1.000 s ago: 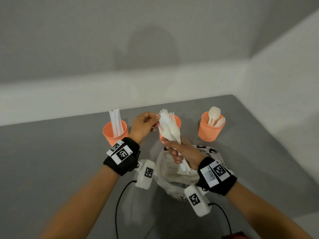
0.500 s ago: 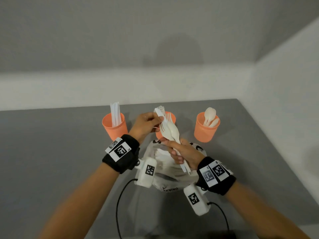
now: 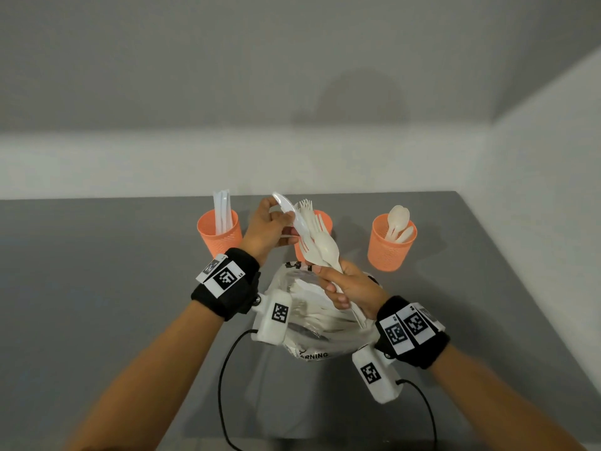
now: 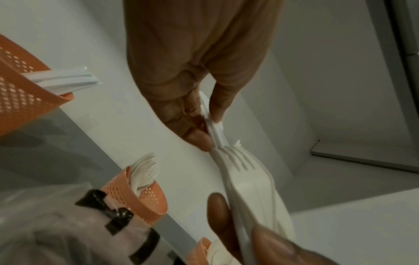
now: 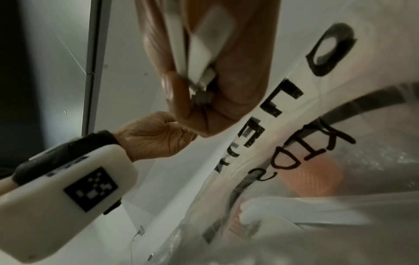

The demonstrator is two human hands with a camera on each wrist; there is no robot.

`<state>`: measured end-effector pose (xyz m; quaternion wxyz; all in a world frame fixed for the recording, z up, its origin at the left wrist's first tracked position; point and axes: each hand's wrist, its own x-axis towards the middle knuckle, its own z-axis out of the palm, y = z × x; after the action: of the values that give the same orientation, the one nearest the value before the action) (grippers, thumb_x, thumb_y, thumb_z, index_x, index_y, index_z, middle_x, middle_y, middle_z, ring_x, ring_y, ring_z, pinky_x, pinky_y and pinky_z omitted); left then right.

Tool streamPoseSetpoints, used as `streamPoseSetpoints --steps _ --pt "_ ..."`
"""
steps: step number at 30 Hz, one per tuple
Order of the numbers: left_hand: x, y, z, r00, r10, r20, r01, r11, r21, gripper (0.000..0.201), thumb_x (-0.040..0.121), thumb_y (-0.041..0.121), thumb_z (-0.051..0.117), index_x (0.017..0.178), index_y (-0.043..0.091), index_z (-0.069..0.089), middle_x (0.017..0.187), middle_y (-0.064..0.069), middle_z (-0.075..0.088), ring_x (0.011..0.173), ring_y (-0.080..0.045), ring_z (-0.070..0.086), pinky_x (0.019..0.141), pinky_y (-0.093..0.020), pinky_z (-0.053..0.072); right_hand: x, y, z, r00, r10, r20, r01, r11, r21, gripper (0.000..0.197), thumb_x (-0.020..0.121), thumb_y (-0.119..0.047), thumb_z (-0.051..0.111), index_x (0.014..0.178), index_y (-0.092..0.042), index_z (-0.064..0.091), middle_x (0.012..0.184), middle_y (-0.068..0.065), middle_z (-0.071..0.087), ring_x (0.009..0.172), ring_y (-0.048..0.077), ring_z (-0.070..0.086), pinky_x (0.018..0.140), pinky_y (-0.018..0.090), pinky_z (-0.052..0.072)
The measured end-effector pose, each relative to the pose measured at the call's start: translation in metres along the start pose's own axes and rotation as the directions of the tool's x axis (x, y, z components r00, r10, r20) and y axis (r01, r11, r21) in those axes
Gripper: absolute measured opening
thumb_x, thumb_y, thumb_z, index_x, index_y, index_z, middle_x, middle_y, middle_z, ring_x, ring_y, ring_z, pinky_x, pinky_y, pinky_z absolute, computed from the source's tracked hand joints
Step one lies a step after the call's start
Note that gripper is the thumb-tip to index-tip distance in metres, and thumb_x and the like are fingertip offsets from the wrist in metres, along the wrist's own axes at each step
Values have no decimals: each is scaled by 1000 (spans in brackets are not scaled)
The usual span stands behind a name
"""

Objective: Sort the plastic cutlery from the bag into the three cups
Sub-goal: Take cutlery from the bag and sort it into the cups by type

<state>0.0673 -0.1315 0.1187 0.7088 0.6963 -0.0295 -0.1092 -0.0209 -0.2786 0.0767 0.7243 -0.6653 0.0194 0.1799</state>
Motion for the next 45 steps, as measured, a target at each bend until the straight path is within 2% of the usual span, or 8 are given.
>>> streamPoseSetpoints --steps 9,17,22,26,30,37,41,45 --pt "12 9 -16 1000 4 8 -4 997 72 14 95 4 43 109 4 43 88 -10 57 71 -18 61 55 -21 57 5 -1 9 996 -86 0 86 996 -37 14 98 -26 41 97 -19 53 64 2 50 35 5 33 35 17 29" --pt "44 42 -57 972 163 -170 -155 986 63 22 93 -3 43 114 0 41 100 -23 58 72 -21 62 54 -22 57 15 -1 11 997 -67 -38 62 992 -109 21 98 -29 40 103 -20 59 57 -3 42 37 3 27 35 14 23" --pt "67 63 -107 775 462 -431 -371 885 281 46 90 -2 44 131 10 28 92 -9 57 75 -17 63 61 -25 57 19 1 5 991 -83 -104 72 992 -106 27 99 -27 40 104 -9 59 52 -4 35 37 5 30 36 16 28" --pt "80 53 -138 660 661 -356 -330 681 654 64 90 8 43 146 21 14 81 -3 55 71 -23 57 74 -28 47 25 0 3 986 -95 -140 77 989 -130 32 98 -28 41 96 -4 62 48 -7 40 38 7 38 39 18 36" --pt "92 21 -150 709 664 -236 -267 563 782 59 89 1 42 143 16 24 81 -9 54 74 -34 59 70 -37 44 28 -2 2 980 -96 -175 69 985 -155 34 97 -29 43 92 -4 65 47 -6 36 36 6 33 37 16 31" --pt "107 -38 -155 827 531 -187 -180 564 806 44 90 -1 42 133 6 37 97 -29 61 85 -42 60 69 -35 40 26 -5 1 976 -31 -215 38 999 26 25 97 -32 42 90 -16 59 48 -8 27 37 4 22 35 17 18" --pt "112 -57 -155 918 352 -186 -35 537 843 44 90 -1 43 134 2 41 130 -26 50 117 -41 49 97 -43 40 25 -7 -1 972 18 -233 9 993 114 22 96 -34 42 91 -12 43 45 -7 28 34 5 22 35 16 17" --pt "100 -50 -137 830 524 -192 -151 542 826 45 91 5 46 135 -3 39 139 -25 39 128 -37 38 108 -42 31 25 -7 0 975 15 -222 18 989 147 21 98 -30 42 91 -11 46 48 -7 32 35 4 25 35 15 22"
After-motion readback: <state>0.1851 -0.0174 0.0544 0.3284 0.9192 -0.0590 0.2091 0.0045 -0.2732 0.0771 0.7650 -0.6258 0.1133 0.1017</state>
